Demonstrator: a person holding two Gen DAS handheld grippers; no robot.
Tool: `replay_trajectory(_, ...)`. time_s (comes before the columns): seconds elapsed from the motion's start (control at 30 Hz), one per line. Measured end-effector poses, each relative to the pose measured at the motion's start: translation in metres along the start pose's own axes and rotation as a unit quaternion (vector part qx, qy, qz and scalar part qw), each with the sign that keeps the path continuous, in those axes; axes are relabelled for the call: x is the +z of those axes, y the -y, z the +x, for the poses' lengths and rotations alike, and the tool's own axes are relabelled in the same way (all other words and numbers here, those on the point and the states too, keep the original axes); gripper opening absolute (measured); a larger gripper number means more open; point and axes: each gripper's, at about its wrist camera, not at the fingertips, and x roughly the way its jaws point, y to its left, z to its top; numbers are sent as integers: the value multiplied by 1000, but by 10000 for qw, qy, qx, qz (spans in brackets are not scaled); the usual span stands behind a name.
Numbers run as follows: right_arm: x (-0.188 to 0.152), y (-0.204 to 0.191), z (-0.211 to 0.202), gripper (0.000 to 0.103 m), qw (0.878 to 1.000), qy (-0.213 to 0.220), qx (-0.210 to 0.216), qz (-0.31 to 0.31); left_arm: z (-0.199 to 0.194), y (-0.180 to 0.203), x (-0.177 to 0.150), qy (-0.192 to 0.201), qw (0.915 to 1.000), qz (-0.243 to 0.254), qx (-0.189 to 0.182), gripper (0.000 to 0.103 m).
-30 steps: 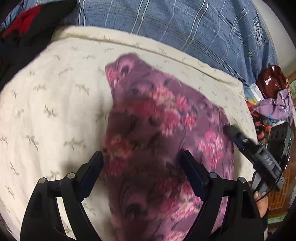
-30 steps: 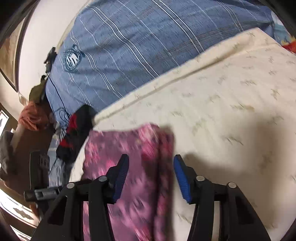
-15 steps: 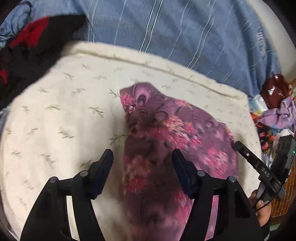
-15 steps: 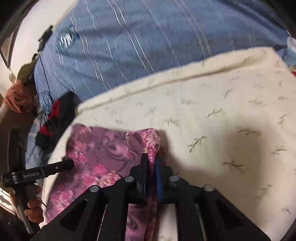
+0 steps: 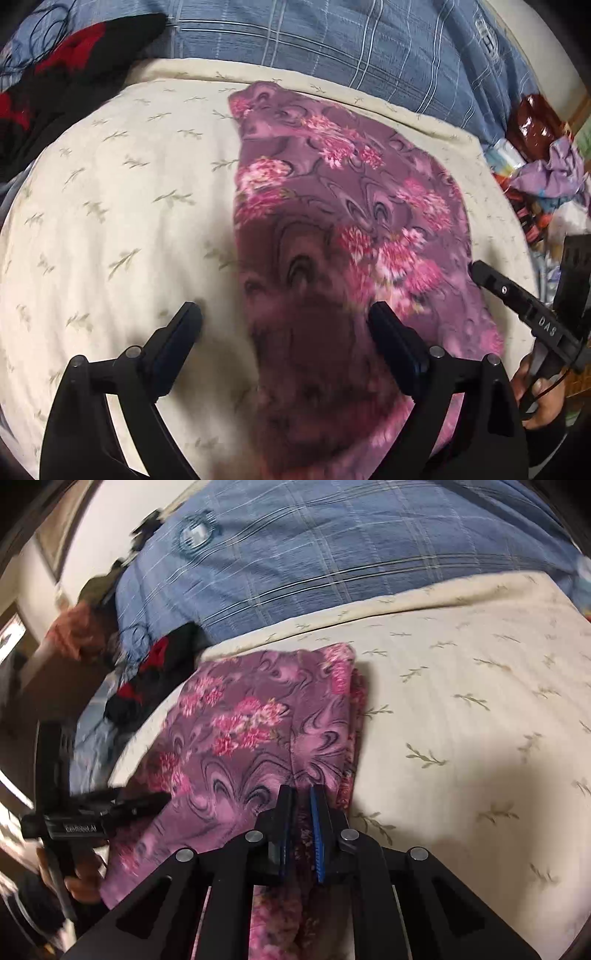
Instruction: Fold small clothes
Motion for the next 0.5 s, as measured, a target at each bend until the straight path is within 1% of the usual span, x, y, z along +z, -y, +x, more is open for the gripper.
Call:
replay_trajectory(0.07, -7, -9, -13, 22, 9999, -2, -10, -156, -12, -2, -9, 65, 9999, 77, -5, 93)
replay_trajectory(0.13, -22, -19, -30, 23, 9995, 31, 110, -300, -24, -4, -25, 84, 9996, 139, -226, 93)
replay_trajectory(0.17, -29, -24, -32, 23, 9993, 44, 146, -349, -26, -3, -33, 69, 9994, 205, -282, 93)
replay_trajectory(0.2, -39, -27, -35, 23, 9989, 31, 135, -454, -25, -1, -42, 50, 9993, 291, -220, 93)
replay_trajectory(0.27, -52, -26, -32, 22, 9984, -101, -10, -563, -15, 9, -58, -33, 9984, 548, 99, 94)
replay_trajectory(0.3, -62, -23, -26, 22, 9975, -259, -229, -619, -8, 11, -64, -87, 9977, 621, 245, 94)
replay_trajectory(0.33, -65, -21, -21, 27, 9965, -316, -387, -665, -2, 13, -68, -139, 9966, 689, 422, 95)
replay_trajectory(0.37, -68, -19, -22, 34, 9965, -286, -463, -638, -2, 14, -67, -89, 9966, 678, 465, 95)
replay_trajectory(0.43, -65, -15, -28, 37, 9976, -273, -509, -382, -12, 14, -68, -74, 9973, 541, 484, 95)
replay_trajectory(0.47, -64, -16, -33, 41, 9974, -283, -568, -331, -19, 14, -70, -36, 9975, 521, 479, 95)
replay_trajectory(0.5, -64, -19, -41, 42, 9963, -265, -733, -369, -27, 14, -72, 17, 9973, 532, 507, 95)
